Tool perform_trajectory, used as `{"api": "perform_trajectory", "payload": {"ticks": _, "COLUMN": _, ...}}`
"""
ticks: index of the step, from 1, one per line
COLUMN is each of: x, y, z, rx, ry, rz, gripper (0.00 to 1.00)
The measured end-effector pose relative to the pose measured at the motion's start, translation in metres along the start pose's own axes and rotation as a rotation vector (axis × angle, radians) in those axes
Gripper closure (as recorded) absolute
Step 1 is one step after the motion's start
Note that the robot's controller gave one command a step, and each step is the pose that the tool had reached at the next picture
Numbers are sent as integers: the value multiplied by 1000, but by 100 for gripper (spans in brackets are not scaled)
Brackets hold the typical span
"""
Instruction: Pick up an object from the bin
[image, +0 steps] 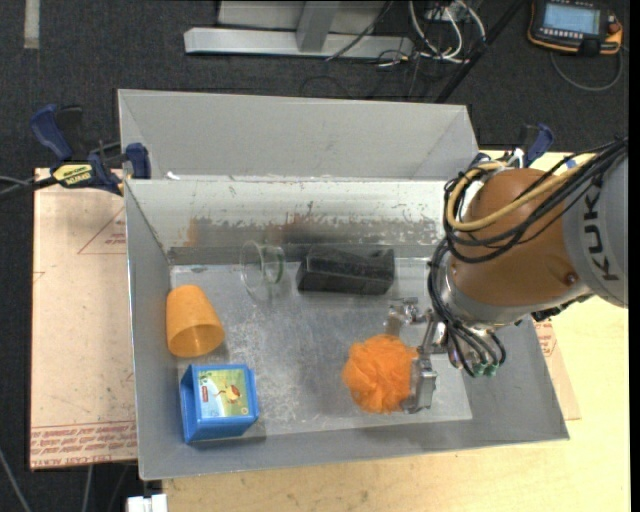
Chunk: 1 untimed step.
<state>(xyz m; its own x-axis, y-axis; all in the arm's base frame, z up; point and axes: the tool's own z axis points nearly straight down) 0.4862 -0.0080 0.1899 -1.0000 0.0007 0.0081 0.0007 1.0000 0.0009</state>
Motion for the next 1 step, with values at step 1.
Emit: {"api": "perform_trajectory", "payload": {"ticks": 1, "x": -2, "y": 0, "z": -4, "rx": 0, "ry": -8, "rz": 0, "gripper": 0}}
